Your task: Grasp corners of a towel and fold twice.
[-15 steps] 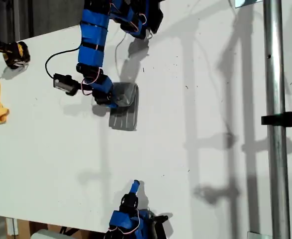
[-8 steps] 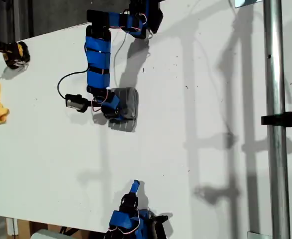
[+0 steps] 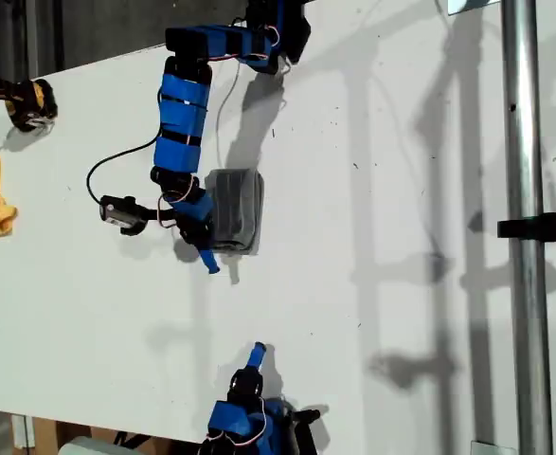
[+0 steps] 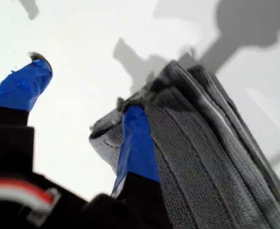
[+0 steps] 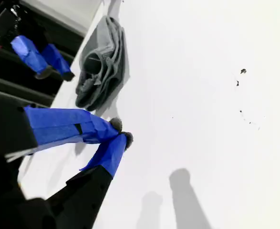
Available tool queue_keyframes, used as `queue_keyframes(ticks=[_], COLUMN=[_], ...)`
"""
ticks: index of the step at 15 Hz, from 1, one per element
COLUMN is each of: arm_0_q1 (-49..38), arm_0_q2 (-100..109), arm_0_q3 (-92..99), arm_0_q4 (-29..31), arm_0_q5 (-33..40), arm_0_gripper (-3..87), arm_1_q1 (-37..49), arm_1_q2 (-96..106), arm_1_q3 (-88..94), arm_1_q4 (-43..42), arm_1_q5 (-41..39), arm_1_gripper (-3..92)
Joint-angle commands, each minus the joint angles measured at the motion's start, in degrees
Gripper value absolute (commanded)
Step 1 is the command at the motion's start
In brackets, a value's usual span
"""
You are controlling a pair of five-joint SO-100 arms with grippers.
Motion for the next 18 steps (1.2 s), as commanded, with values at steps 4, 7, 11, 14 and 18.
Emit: queue_keyframes(ticks=[4, 7, 11, 14, 18], arm_0_q1=[1.4, 1.8, 2.2, 2.6, 2.7], arm_0_q2=[0.4, 0.4, 0.4, 0.4, 0.4], arm_0_q3=[-2.1, -2.3, -0.2, 2.2, 5.9], arm_0_q4=[-1.0, -1.8, -4.4, -5.0, -8.0], arm_0_q5=[-1.2, 0.2, -0.2, -2.3, -4.7], arm_0_gripper=[-1.6, -1.6, -1.5, -1.5, -1.5], arm_1_q1=[1.0, 1.6, 1.9, -1.2, -7.0], arm_1_q2=[14.1, 27.1, 52.2, 72.5, 103.0], arm_1_q3=[1.7, 8.0, 28.4, 56.2, 85.4], arm_1_q4=[-4.8, 9.0, 27.9, 25.9, 23.5], arm_1_q5=[-4.0, -3.2, 5.6, 19.3, 34.1], arm_1_gripper=[36.6, 1.8, -0.1, -0.1, -0.1])
